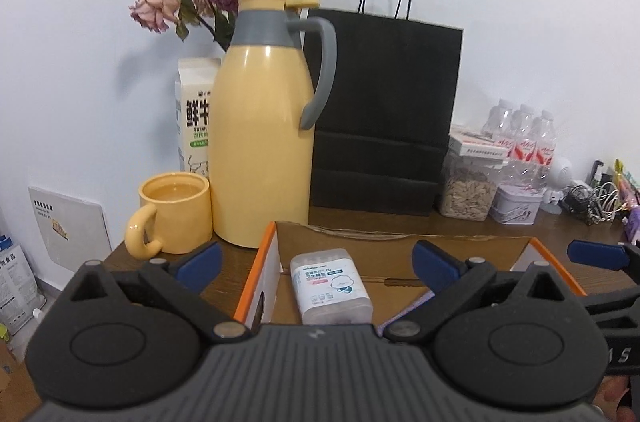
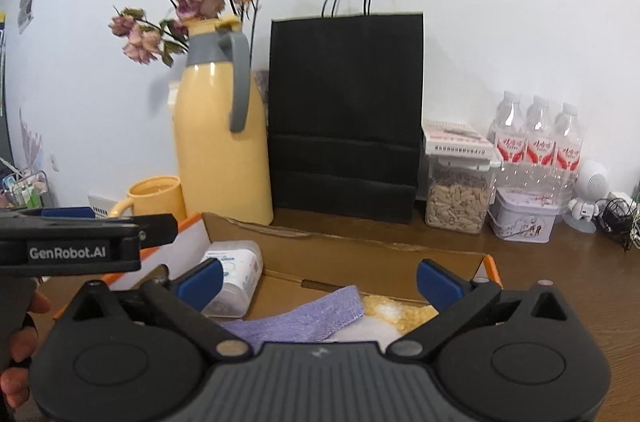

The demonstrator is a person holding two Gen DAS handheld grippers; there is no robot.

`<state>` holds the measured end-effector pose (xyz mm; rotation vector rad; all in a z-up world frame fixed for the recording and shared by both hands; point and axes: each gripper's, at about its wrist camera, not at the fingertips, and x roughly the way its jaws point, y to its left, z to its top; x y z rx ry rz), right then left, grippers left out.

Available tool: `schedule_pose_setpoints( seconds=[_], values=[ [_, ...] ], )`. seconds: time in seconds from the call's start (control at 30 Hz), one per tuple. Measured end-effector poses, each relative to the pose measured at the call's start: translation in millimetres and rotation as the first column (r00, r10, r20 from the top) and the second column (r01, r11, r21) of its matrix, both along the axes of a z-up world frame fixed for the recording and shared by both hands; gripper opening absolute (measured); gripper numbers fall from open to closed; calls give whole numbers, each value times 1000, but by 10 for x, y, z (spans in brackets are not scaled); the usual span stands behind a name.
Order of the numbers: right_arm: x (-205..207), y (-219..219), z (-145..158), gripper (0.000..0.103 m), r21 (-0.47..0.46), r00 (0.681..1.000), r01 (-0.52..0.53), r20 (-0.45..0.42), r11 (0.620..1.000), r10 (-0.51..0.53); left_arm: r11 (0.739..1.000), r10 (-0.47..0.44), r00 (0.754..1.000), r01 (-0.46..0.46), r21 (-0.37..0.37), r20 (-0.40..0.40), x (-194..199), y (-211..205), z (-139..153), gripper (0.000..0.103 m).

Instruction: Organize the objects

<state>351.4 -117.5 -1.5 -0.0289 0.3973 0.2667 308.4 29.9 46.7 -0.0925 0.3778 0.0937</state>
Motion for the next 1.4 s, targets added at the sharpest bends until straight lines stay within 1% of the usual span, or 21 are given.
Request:
schedule_pose_setpoints(
  seconds=[0.3,0.47,0.57,0.77,0.87,1.0,1.23,1.4],
  values=[
    [-539,-152,236,103,0,998,1,63,1000,-1,1000,-16,1000,16,1,27,-509,9,205,103],
    [-885,-207,322,103,-9,997,-17,78,1000,18,1000,-21,999,21,1,36,-848,54,254,103],
    [-1089,-222,333,103,-7,997,-40,72,999,40,1000,-26,999,26,2,33,-1043,85,249,103],
    [-1420,-187,225,103,-14,997,-79,16,997,80,1000,-29,1000,29,11,2,-1419,119,108,103],
    [-1556,-169,128,103,-11,996,-93,-16,996,93,1000,-29,999,29,7,-21,-1583,152,0,103],
    [-1695,-147,-48,103,-2,992,-100,-83,995,99,1000,-20,998,19,-11,-63,-1776,193,-182,103],
    [-1804,-69,-324,103,-9,977,-101,-191,995,98,999,-20,991,13,-50,-132,-1958,242,-437,103],
    [-1766,48,-396,103,-39,969,-80,-239,996,68,998,-12,991,4,-61,-136,-1996,309,-474,103]
  ],
)
